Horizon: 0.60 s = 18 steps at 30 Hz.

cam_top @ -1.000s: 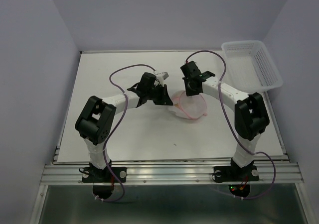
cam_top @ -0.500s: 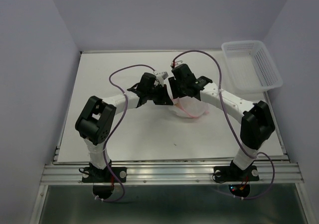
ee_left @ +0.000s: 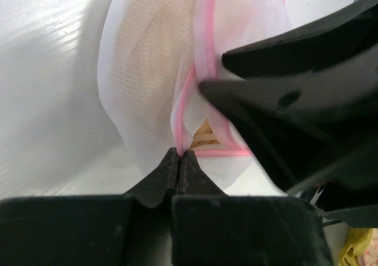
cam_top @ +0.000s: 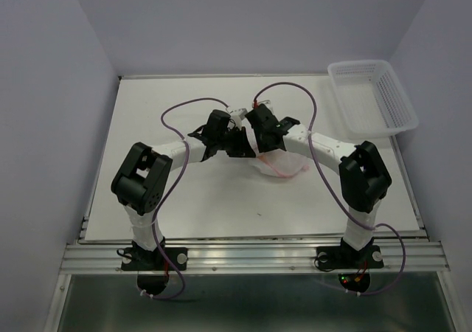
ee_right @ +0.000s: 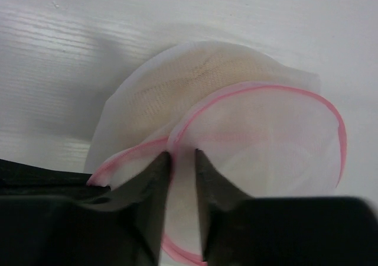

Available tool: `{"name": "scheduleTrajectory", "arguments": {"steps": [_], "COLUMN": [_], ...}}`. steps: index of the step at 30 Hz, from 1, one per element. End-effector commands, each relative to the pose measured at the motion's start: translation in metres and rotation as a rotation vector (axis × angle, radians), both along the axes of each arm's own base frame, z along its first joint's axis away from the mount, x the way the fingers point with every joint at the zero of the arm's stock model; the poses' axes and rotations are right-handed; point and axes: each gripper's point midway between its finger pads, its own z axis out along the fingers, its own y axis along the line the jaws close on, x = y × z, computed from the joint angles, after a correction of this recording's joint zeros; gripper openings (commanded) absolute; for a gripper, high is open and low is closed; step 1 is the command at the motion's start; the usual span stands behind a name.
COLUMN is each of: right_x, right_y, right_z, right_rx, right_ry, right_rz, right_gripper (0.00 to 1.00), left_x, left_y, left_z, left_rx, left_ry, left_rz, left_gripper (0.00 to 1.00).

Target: Unzip the laundry bag and remove the bra

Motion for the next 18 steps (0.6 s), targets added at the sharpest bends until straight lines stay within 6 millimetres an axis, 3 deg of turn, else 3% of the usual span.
{"name": "scheduleTrajectory", "arguments": {"steps": [1, 4, 7, 8, 10, 14, 15, 16, 18], "right_x": [0.002, 0.005, 0.008, 0.008, 0.006, -0.012, -0.022, -0.029, -0.041], "right_y": [-0.007, -0.013, -0.026, -0.029, -0.037, -0.056, -0.064, -0.069, -0.080], "right_z": [0.006, 0.028, 0.055, 0.078, 0.097, 0.140, 0.162, 0.151, 0.152], "right_rx": [-0.019, -0.016, -0.020, 0.018, 0.055, 0.203, 0.282, 0.296, 0.359], "right_ry": [-0.035, -0.094, -0.176, -0.227, -0.295, -0.441, -0.496, -0.498, -0.520], "right_rz": [-0.064, -0.091, -0.143, -0.156, -0.181, -0.228, -0.256, -0.264, -0.308], "right_gripper": [0.15, 0.03, 0.01, 0.01, 0.01, 0.01, 0.01, 0.01, 0.01], "left_x": [0.000, 0.001, 0.006, 0.007, 0.013, 0.026, 0.029, 0.032, 0.034], "left_y": [-0.002, -0.002, 0.001, 0.002, 0.003, 0.004, 0.004, 0.003, 0.002], "left_z": [0.024, 0.023, 0.023, 0.024, 0.029, 0.049, 0.054, 0.062, 0.070], "left_rx": [-0.041, -0.039, -0.032, -0.034, -0.043, -0.066, -0.072, -0.079, -0.088], "left_ry": [-0.064, -0.060, -0.053, -0.048, -0.047, -0.069, -0.076, -0.093, -0.102], "left_rz": [-0.003, 0.009, 0.048, 0.061, 0.089, 0.141, 0.149, 0.156, 0.156], "left_gripper": [0.00, 0.00, 0.00, 0.00, 0.00, 0.00, 0.00, 0.00, 0.00]}}
